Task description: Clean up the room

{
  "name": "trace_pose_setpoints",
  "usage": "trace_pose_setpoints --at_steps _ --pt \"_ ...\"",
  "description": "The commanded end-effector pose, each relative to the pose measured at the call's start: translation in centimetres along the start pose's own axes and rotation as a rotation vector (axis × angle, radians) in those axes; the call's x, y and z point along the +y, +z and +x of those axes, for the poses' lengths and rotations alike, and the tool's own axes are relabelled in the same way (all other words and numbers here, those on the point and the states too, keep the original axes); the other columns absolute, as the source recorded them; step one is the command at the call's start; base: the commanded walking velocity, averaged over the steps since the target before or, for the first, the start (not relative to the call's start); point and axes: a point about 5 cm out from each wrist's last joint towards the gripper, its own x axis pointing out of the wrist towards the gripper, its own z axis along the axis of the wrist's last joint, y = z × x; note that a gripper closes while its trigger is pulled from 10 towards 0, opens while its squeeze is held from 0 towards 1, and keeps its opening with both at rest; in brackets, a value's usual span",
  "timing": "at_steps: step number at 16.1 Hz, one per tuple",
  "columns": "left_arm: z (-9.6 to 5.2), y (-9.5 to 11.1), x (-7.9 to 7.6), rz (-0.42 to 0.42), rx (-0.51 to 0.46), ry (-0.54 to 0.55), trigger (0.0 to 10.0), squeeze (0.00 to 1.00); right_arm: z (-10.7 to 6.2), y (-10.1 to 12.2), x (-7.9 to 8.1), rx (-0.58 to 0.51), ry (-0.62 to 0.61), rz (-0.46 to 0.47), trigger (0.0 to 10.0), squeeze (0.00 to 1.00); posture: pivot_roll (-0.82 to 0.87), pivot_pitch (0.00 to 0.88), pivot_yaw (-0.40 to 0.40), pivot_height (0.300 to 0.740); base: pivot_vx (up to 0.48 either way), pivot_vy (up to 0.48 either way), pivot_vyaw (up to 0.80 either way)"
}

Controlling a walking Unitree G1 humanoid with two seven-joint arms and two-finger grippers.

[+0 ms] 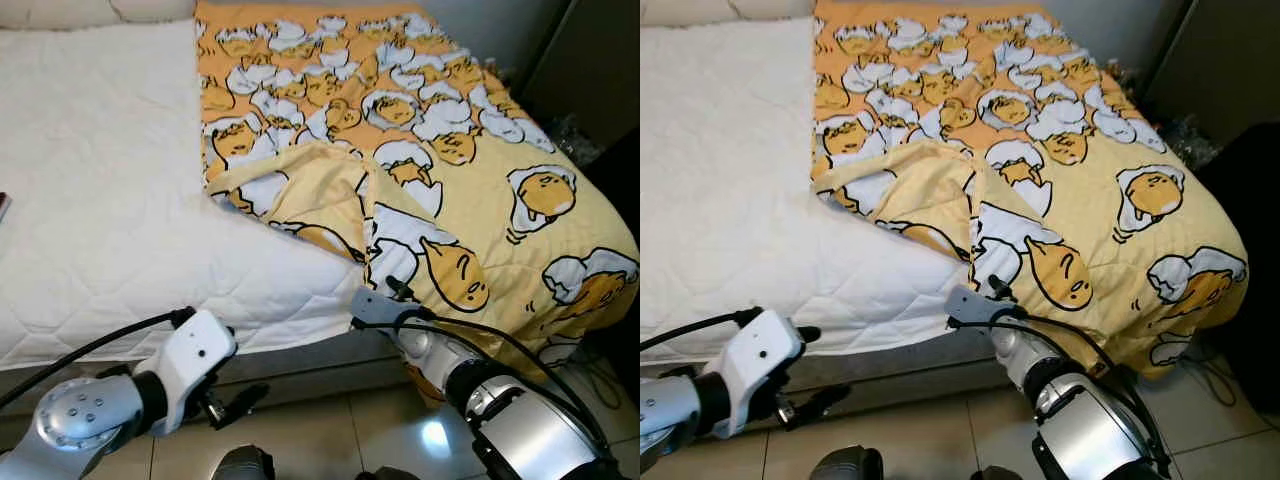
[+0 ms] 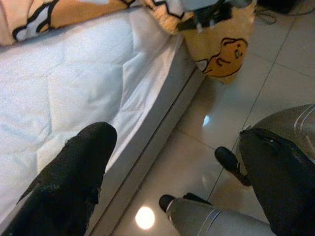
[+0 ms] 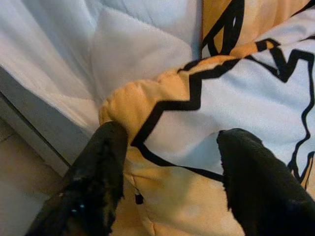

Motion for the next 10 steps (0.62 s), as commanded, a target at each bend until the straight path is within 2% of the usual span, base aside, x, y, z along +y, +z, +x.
trace_pose_setpoints --at_steps 1,2,7,8,10 --pt "-0.4 0.3 -0.2 0.013 -0.003 0.006 10.0 0.0 0.0 -0.3 -0.2 0.002 -0.01 -0.02 0.8 0.0 0.27 0.122 -0.04 0.74 0.0 0.0 0.0" --pt "-0.6 0.3 -0.3 0.011 0.001 0.007 10.0 0.0 0.0 -0.6 -0.6 0.007 -0.023 -0.017 0.0 0.0 0.27 0.126 -0.037 0.74 0.0 0.0 0.0" --pt "-0.8 0.3 -0.3 0.01 0.012 0.01 10.0 0.0 -0.1 -1.1 -2.0 0.005 -0.061 -0.022 0.0 0.0 0.27 0.133 -0.029 0.74 0.0 0.0 0.0" --pt "-0.8 0.2 -0.3 0.01 0.013 0.011 10.0 0.0 -0.1 -1.1 -2.2 -0.002 -0.071 0.003 0.0 0.0 0.26 0.129 -0.03 0.74 0.0 0.0 0.0" --pt "-0.4 0.2 -0.2 0.005 0.006 0.019 10.0 0.0 -0.1 -0.3 -2.0 -0.054 -0.069 0.135 0.0 0.0 0.24 0.11 -0.036 0.74 0.0 0.0 0.0"
